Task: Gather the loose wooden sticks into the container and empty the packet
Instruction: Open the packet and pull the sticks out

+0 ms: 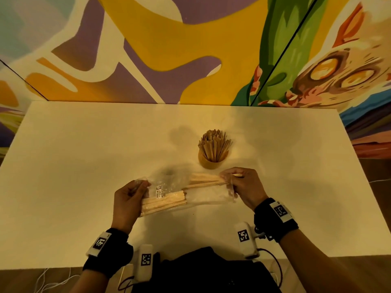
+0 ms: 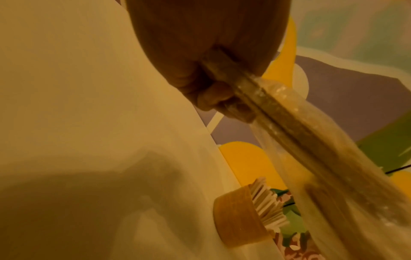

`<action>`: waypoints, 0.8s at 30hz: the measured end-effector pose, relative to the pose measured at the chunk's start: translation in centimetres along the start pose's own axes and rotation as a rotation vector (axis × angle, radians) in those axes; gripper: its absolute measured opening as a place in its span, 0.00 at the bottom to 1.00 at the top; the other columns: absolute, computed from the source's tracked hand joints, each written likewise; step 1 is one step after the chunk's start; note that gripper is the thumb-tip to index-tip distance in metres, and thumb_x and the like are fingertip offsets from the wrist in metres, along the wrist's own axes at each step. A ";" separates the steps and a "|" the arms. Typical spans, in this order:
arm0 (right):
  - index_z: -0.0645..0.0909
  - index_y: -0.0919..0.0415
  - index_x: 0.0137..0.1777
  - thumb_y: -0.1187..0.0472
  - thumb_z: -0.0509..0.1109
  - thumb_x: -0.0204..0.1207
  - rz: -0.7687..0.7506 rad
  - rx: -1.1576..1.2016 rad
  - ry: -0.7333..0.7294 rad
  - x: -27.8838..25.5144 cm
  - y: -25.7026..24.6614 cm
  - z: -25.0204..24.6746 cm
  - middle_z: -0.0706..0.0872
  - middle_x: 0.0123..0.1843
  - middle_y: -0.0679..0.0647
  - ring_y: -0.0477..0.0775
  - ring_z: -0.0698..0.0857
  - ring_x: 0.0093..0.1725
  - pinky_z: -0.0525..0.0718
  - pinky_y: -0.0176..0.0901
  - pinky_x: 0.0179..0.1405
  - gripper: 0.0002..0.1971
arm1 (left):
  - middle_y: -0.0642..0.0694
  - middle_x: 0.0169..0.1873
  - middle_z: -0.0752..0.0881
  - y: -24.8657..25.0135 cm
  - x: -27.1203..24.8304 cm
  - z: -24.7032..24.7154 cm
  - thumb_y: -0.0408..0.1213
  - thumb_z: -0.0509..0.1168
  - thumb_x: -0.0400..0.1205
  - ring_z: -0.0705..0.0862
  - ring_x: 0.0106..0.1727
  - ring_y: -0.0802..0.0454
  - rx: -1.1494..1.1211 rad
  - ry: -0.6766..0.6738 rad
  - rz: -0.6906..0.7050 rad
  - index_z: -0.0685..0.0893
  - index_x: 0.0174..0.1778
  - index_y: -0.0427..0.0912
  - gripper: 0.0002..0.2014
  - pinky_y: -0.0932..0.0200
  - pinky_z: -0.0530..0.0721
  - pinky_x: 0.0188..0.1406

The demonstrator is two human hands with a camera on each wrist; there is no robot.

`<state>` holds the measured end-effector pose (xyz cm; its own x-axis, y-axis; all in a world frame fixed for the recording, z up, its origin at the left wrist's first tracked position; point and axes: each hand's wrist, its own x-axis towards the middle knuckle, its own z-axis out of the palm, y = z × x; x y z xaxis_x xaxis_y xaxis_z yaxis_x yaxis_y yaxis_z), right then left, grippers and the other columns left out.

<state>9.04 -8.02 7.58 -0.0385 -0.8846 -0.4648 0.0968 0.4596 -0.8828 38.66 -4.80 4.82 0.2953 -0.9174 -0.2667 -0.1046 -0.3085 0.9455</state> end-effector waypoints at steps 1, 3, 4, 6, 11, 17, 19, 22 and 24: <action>0.85 0.77 0.44 0.74 0.72 0.75 -0.002 0.004 0.013 0.1 0.0 -0.5 0.78 0.20 0.58 0.50 0.70 0.15 0.66 0.34 0.15 0.04 | 0.45 0.26 0.80 -0.4 0.2 -0.4 0.30 0.64 0.84 0.76 0.25 0.62 0.011 0.003 -0.009 0.88 0.41 0.34 0.09 0.73 0.74 0.27; 0.86 0.75 0.42 0.74 0.72 0.75 -0.001 0.026 0.039 0.5 0.3 -1.7 0.82 0.24 0.60 0.51 0.71 0.16 0.65 0.35 0.15 0.03 | 0.44 0.28 0.80 -1.2 0.5 -1.4 0.31 0.64 0.84 0.76 0.26 0.61 0.018 0.025 -0.035 0.89 0.43 0.36 0.09 0.73 0.74 0.25; 0.86 0.74 0.41 0.74 0.72 0.75 0.003 0.027 0.050 0.7 0.4 -2.4 0.83 0.25 0.60 0.51 0.72 0.16 0.65 0.35 0.15 0.03 | 0.44 0.28 0.80 -1.6 0.7 -1.8 0.32 0.65 0.84 0.76 0.26 0.61 0.017 0.040 -0.050 0.89 0.43 0.36 0.08 0.73 0.74 0.25; 0.86 0.74 0.42 0.74 0.71 0.75 0.021 0.003 0.076 0.8 0.6 -3.8 0.83 0.24 0.58 0.51 0.72 0.17 0.65 0.36 0.16 0.03 | 0.44 0.29 0.80 -2.3 1.0 -2.8 0.32 0.66 0.83 0.76 0.25 0.63 0.010 0.080 -0.087 0.89 0.43 0.37 0.07 0.72 0.74 0.24; 0.86 0.76 0.45 0.74 0.70 0.76 0.074 -0.039 0.194 0.2 2.5 -7.4 0.84 0.25 0.61 0.52 0.72 0.19 0.67 0.37 0.15 0.04 | 0.42 0.30 0.81 -6.2 1.7 -5.5 0.37 0.69 0.81 0.76 0.32 0.49 0.052 0.168 -0.196 0.87 0.39 0.35 0.09 0.57 0.73 0.32; 0.86 0.76 0.45 0.74 0.70 0.76 0.181 -0.022 0.228 -1.1 5.3 -8.1 0.85 0.31 0.69 0.53 0.71 0.21 0.68 0.38 0.16 0.04 | 0.42 0.31 0.85 -10.5 1.6 -5.0 0.44 0.69 0.80 0.81 0.33 0.45 0.187 0.245 -0.299 0.85 0.33 0.44 0.12 0.52 0.78 0.37; 0.86 0.76 0.44 0.74 0.71 0.76 0.189 -0.051 0.184 -1.3 5.8 -6.9 0.85 0.31 0.70 0.54 0.72 0.20 0.68 0.39 0.16 0.04 | 0.42 0.40 0.89 -11.0 1.4 -4.7 0.50 0.67 0.79 0.86 0.43 0.41 0.305 0.211 -0.268 0.86 0.41 0.46 0.11 0.49 0.83 0.44; 0.86 0.78 0.44 0.73 0.72 0.75 0.195 -0.089 0.114 -1.3 6.2 -5.1 0.85 0.29 0.68 0.54 0.72 0.20 0.67 0.39 0.17 0.05 | 0.43 0.57 0.86 -10.9 1.1 -5.1 0.56 0.67 0.75 0.86 0.54 0.38 0.409 0.149 -0.284 0.79 0.62 0.48 0.23 0.43 0.83 0.52; 0.86 0.79 0.44 0.72 0.73 0.75 0.209 -0.123 0.059 -1.2 6.4 -3.9 0.84 0.25 0.64 0.55 0.71 0.19 0.68 0.39 0.17 0.06 | 0.39 0.70 0.76 -10.5 1.0 -5.2 0.45 0.71 0.77 0.80 0.65 0.34 0.504 0.175 -0.210 0.71 0.73 0.44 0.29 0.40 0.79 0.60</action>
<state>5.84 -3.68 2.19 -0.0891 -0.7651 -0.6378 -0.0130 0.6412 -0.7673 45.01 -1.20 -4.41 0.5072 -0.7816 -0.3632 -0.4541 -0.6005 0.6582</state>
